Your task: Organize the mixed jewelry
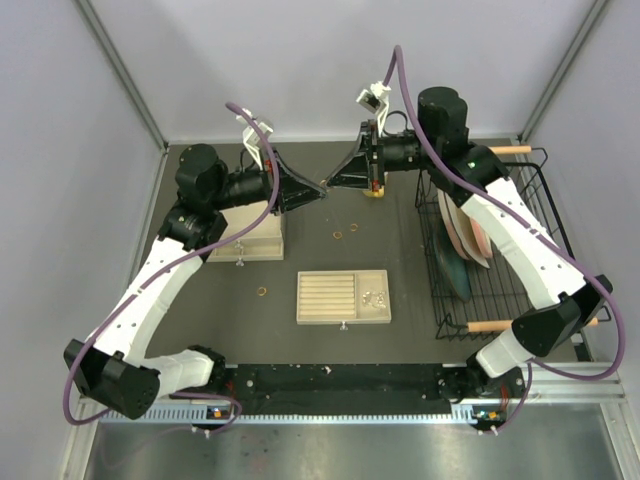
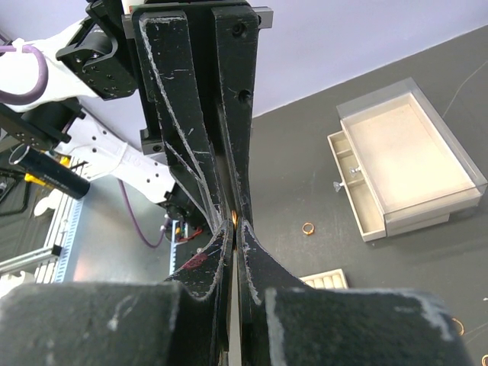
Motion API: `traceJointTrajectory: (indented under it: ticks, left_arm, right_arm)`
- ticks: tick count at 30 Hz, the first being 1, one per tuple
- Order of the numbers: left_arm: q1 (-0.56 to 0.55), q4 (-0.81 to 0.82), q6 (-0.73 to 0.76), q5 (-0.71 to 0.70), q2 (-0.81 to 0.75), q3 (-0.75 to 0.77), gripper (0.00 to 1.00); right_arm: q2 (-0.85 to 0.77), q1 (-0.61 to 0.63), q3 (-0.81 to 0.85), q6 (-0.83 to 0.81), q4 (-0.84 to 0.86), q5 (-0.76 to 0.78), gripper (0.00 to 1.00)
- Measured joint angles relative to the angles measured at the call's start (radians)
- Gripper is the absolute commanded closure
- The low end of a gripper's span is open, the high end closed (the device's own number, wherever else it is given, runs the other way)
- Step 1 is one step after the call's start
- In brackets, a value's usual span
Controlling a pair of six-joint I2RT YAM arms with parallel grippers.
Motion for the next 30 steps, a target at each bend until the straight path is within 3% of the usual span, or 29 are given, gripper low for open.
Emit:
traceJointTrajectory:
  ticks: [5, 9, 15, 24, 30]
  left_arm:
    - [0.003, 0.002, -0.002, 0.005, 0.0, 0.0, 1.0]
    - [0.003, 0.001, 0.01, 0.006, 0.0, 0.0, 1.0]
    - [0.002, -0.018, 0.058, 0.011, -0.001, 0.0, 1.0]
    - [0.0, -0.098, 0.183, -0.004, -0.007, 0.0, 1.0]
    - [-0.002, -0.362, 0.455, -0.058, 0.013, 0.066, 1.0]
  right_arm:
    - [0.0, 0.004, -0.001, -0.005, 0.007, 0.003, 0.98]
    - [0.0, 0.006, -0.002, -0.014, 0.004, 0.013, 0.81]
    - [0.001, 0.016, -0.002, -0.05, -0.026, 0.061, 0.69]
    - [-0.001, -0.008, -0.001, -0.073, -0.073, 0.081, 0.66]
    - [-0.029, -0.072, -0.002, -0.08, -0.088, 0.088, 0.66]
